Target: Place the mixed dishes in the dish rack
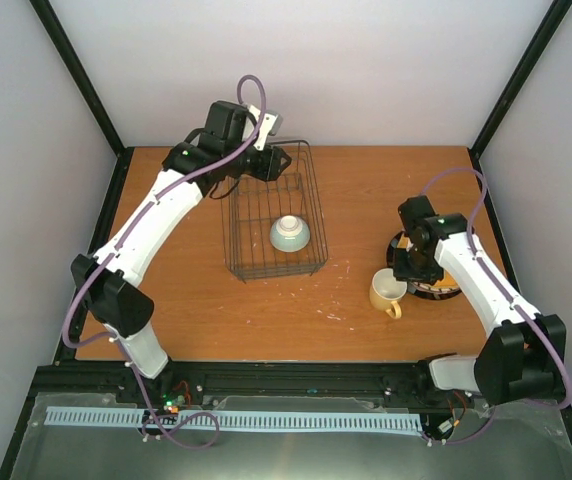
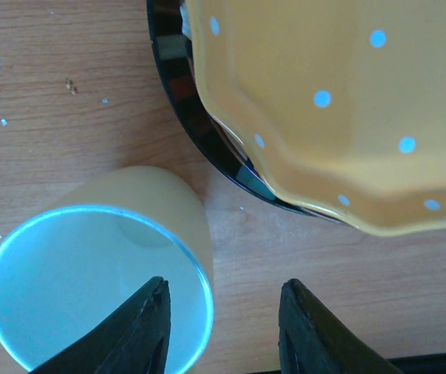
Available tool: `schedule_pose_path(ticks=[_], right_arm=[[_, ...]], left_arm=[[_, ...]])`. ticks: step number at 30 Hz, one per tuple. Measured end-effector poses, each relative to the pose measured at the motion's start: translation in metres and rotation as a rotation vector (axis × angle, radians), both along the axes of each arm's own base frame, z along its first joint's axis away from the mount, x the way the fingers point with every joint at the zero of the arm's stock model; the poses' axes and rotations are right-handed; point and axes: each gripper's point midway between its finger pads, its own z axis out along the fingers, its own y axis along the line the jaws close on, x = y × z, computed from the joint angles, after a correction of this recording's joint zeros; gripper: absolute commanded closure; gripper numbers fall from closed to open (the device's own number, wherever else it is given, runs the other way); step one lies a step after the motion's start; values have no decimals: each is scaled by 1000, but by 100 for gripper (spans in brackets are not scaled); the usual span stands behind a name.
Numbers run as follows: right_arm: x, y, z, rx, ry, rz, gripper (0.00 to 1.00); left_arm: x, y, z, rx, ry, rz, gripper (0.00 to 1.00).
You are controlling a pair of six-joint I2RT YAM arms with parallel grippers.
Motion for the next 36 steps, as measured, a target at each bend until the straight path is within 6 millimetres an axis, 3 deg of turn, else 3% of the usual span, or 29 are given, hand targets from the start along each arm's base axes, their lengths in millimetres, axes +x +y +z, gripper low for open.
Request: schedule_pose_path(ticks=[7,13,16,20,26,31,34,36], right_arm=[[11,8,-13,22,21,39,62],[18,16,-27,45,50,71,67],[19,19,-34,50,74,88,76],[17,20,-39,50,100,104,97],[20,30,-38,54,102,146,97],[26,29,-28,41,87,148,97],[42,32,-5,48,26,135,97],[62,38,21,79,-56,108,97]], left_arm=[[2,4,-9,22,9,22,51],[3,5,-10,24,7,27,51],[4,6,-10,25,8,30,51],[6,7,-13,29,12,34,51],[7,7,-15,29,15,33,51],[9,4,-16,23,18,25,48],[8,0,-15,1,24,2,44],[7,-3,-12,-28,36,-13,41]])
